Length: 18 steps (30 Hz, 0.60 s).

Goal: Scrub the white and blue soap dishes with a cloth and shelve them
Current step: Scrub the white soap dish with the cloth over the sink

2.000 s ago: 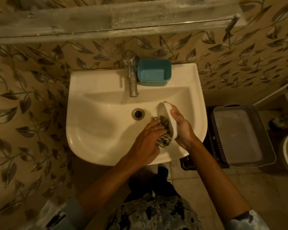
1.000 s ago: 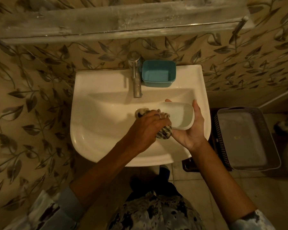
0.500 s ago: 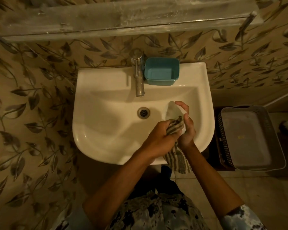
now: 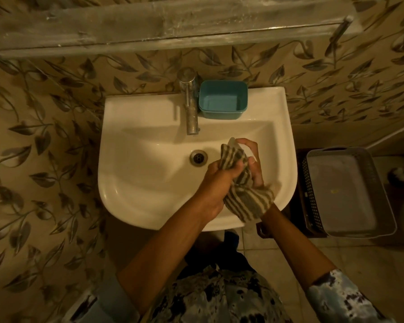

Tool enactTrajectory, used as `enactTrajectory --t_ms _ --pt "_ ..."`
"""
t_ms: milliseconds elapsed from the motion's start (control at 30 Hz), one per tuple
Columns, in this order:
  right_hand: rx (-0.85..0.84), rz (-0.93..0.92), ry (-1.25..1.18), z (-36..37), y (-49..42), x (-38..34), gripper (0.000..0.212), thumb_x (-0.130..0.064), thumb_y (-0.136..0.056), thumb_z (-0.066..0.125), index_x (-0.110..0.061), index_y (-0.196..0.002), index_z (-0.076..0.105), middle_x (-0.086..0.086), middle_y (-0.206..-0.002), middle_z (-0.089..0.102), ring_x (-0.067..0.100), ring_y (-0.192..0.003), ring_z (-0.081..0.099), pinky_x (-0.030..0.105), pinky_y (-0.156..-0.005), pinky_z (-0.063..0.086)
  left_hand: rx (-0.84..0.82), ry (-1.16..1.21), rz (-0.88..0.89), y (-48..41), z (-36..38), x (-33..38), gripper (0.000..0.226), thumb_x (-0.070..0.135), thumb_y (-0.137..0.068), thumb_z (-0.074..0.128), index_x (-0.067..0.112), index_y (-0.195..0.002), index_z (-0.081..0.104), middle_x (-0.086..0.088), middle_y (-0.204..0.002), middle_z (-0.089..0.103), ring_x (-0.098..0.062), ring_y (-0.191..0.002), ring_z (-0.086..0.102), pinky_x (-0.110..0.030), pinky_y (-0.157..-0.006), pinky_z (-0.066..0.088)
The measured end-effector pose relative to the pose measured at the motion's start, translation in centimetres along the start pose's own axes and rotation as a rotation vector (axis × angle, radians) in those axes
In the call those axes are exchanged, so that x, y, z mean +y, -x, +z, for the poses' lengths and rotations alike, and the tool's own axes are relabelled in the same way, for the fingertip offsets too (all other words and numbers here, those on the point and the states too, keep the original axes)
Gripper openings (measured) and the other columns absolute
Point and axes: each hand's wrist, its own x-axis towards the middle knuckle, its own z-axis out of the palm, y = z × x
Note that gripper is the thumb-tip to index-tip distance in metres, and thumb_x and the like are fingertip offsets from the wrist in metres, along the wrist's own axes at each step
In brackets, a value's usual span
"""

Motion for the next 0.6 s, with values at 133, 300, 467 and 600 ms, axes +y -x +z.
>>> enactTrajectory --t_ms 133,300,467,600 --pt "-0.017 -0.329 -0.052 1.8 -2.1 -1.5 0.040 -0.046 -0.094 0.043 -0.010 -0.109 0.048 -0.007 -0.090 0.069 0.006 -0.086 0.062 0.023 -0.080 0.049 -0.040 -0.394 0.240 0.3 -0.7 -1.2 0.015 0.025 -0.091 0.059 0.040 -0.089 0.058 0.024 -0.092 0.064 0.011 -0.088 0.061 -0.015 -0.082 0.048" --pt "-0.056 -0.258 -0.208 1.4 -3.0 -1.0 0.051 -0.030 -0.092 0.033 -0.006 -0.137 0.039 0.014 -0.122 0.056 0.028 -0.111 0.055 0.043 -0.095 0.044 -0.100 -0.819 0.493 -0.2 -2.1 -2.4 0.046 0.021 -0.087 0.064 0.019 -0.131 0.049 0.005 -0.120 0.061 0.007 -0.106 0.056 0.001 -0.083 0.040" --pt "-0.056 0.014 -0.577 1.2 -2.6 -0.6 0.055 -0.038 -0.068 0.060 -0.010 -0.115 0.069 0.016 -0.111 0.066 0.033 -0.106 0.061 0.049 -0.104 0.043 -0.120 -1.390 0.828 -0.9 -3.2 -2.0 0.070 -0.002 -0.070 0.069 0.022 -0.133 0.050 -0.006 -0.128 0.060 -0.023 -0.120 0.054 -0.037 -0.091 0.053" --pt "-0.148 0.151 -0.643 0.2 -2.4 -1.3 0.075 -0.052 -0.080 0.054 -0.005 -0.138 0.048 0.024 -0.135 0.052 0.035 -0.128 0.048 0.046 -0.114 0.030 -0.213 -1.629 0.997 -0.8 -4.1 -0.5 0.073 -0.009 -0.052 0.074 0.017 -0.120 0.063 -0.008 -0.119 0.065 -0.026 -0.115 0.058 -0.034 -0.074 0.056"
